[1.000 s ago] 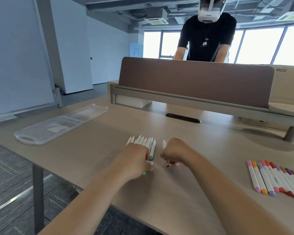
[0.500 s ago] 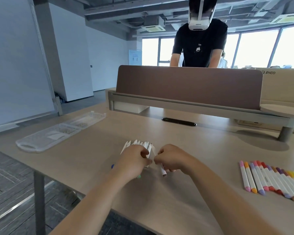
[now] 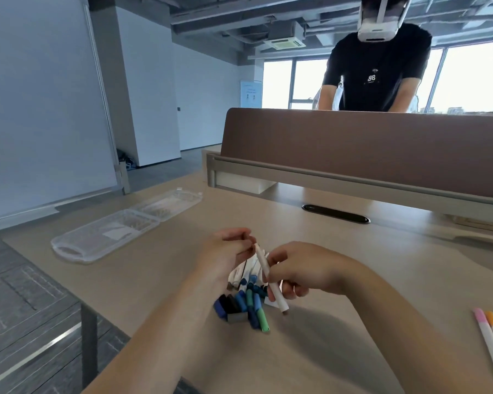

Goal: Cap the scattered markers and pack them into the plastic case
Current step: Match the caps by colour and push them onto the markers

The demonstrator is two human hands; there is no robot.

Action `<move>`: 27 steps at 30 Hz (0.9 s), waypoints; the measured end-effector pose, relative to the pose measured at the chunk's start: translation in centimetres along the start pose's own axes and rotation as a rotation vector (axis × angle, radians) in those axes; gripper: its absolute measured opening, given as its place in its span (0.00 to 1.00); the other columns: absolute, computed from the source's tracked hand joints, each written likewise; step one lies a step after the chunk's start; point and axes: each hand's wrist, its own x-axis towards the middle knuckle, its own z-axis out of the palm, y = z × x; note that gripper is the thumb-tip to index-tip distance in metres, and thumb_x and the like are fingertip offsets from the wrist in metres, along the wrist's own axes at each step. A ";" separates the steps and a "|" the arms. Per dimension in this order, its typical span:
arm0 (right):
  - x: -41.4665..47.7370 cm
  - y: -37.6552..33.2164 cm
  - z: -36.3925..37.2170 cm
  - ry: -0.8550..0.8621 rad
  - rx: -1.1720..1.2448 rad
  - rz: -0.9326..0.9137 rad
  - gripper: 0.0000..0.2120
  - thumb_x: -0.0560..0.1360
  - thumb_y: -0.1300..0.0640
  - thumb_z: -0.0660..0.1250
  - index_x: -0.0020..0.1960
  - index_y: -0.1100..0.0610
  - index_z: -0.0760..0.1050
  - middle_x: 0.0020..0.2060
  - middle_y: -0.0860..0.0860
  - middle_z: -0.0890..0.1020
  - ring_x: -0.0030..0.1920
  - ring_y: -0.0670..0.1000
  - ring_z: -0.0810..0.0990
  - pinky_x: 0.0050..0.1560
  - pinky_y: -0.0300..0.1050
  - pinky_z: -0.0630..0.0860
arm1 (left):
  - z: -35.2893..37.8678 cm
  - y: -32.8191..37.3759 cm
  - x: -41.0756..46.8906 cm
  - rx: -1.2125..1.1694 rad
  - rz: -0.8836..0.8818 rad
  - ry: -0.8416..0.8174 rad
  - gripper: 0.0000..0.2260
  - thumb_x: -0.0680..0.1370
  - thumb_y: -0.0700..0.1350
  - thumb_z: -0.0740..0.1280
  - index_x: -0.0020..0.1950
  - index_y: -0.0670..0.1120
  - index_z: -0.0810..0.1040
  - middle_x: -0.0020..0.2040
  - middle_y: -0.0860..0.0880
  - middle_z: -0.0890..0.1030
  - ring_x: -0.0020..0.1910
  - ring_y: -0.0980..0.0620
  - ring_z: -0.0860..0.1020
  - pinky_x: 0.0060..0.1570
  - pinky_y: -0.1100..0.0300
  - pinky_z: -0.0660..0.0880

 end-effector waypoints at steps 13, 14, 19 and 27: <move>0.3 1.3 -1.4 0.032 -0.015 0.062 0.06 0.74 0.60 0.66 0.48 0.61 0.79 0.35 0.54 0.82 0.30 0.48 0.76 0.33 0.42 0.71 | 2.0 0.5 1.5 0.008 -0.036 -0.084 0.07 0.77 0.28 0.65 0.52 0.36 0.79 0.41 0.39 0.83 0.38 0.46 0.84 0.36 0.62 0.80; 0.2 1.5 -1.5 0.044 -0.014 0.066 0.06 0.74 0.59 0.66 0.47 0.61 0.79 0.35 0.54 0.83 0.30 0.48 0.76 0.33 0.42 0.71 | 2.2 0.4 1.5 0.021 -0.034 -0.090 0.07 0.77 0.28 0.65 0.51 0.36 0.79 0.41 0.39 0.83 0.38 0.46 0.84 0.36 0.62 0.81; -0.6 2.1 -1.3 0.074 0.014 0.067 0.05 0.73 0.59 0.66 0.45 0.59 0.80 0.44 0.61 0.85 0.31 0.49 0.75 0.32 0.41 0.70 | 2.4 -0.6 0.8 0.095 -0.034 -0.080 0.07 0.76 0.30 0.67 0.51 0.38 0.80 0.43 0.39 0.83 0.40 0.46 0.85 0.41 0.59 0.82; -1.5 2.2 0.0 0.151 0.090 0.010 0.09 0.79 0.59 0.64 0.51 0.61 0.82 0.42 0.58 0.86 0.33 0.47 0.77 0.33 0.38 0.70 | 2.3 -0.8 -0.6 0.192 -0.003 -0.078 0.06 0.76 0.31 0.67 0.51 0.38 0.80 0.44 0.40 0.84 0.40 0.47 0.85 0.44 0.58 0.82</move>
